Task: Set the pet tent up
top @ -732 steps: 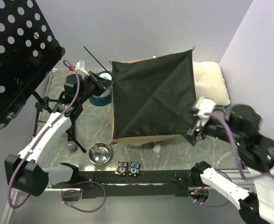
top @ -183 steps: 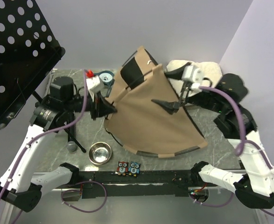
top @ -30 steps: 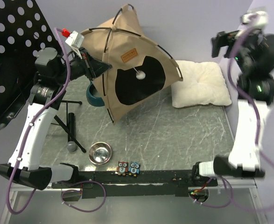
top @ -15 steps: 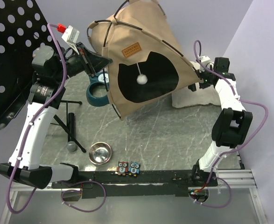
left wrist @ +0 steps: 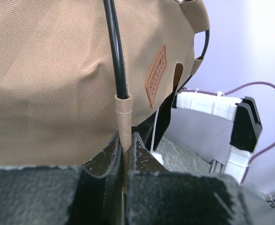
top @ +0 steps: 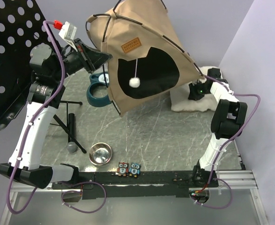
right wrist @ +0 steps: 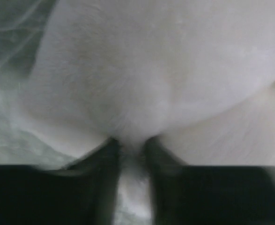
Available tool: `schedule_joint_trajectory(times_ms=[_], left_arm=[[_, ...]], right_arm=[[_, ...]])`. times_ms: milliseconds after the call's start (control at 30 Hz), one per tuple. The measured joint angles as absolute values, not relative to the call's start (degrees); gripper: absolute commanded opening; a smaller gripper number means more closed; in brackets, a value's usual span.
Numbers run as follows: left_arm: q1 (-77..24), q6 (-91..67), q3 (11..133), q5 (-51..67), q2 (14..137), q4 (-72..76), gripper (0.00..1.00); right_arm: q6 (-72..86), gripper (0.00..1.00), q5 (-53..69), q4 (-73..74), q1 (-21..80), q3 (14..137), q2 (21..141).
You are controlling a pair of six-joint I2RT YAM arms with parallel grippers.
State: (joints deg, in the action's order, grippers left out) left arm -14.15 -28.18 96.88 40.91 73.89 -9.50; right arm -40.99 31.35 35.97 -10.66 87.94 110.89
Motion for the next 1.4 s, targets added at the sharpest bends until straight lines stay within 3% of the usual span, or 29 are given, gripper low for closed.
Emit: schedule_joint_trajectory(times_ms=[167,433,700,833,1100,1400], left_arm=[[-14.1,-28.3,97.1,37.8,74.0,-9.1,0.01],[-13.7,-28.8,100.1,35.8,77.0,-4.0,0.01],[-13.7,-29.7,100.6,38.7,82.5,3.2,0.01],[-13.6,-29.7,100.6,40.6,83.5,5.6,0.01],[-10.9,-29.5,101.0,41.3,80.4,8.4,0.01],[-9.6,-26.4,105.6,36.3,77.9,11.0,0.01]], right_arm=[[-43.3,0.0,35.8,37.8,-10.4,79.2,105.2],[-41.6,0.0,43.3,45.5,-1.0,56.2,75.2],[-27.6,0.0,42.8,39.3,9.9,39.2,50.9],[-23.7,0.0,40.8,35.2,8.8,38.2,50.2],[-18.9,0.0,44.4,28.3,-5.7,37.8,53.5],[-22.2,0.0,54.6,28.1,-7.8,36.5,48.8]])
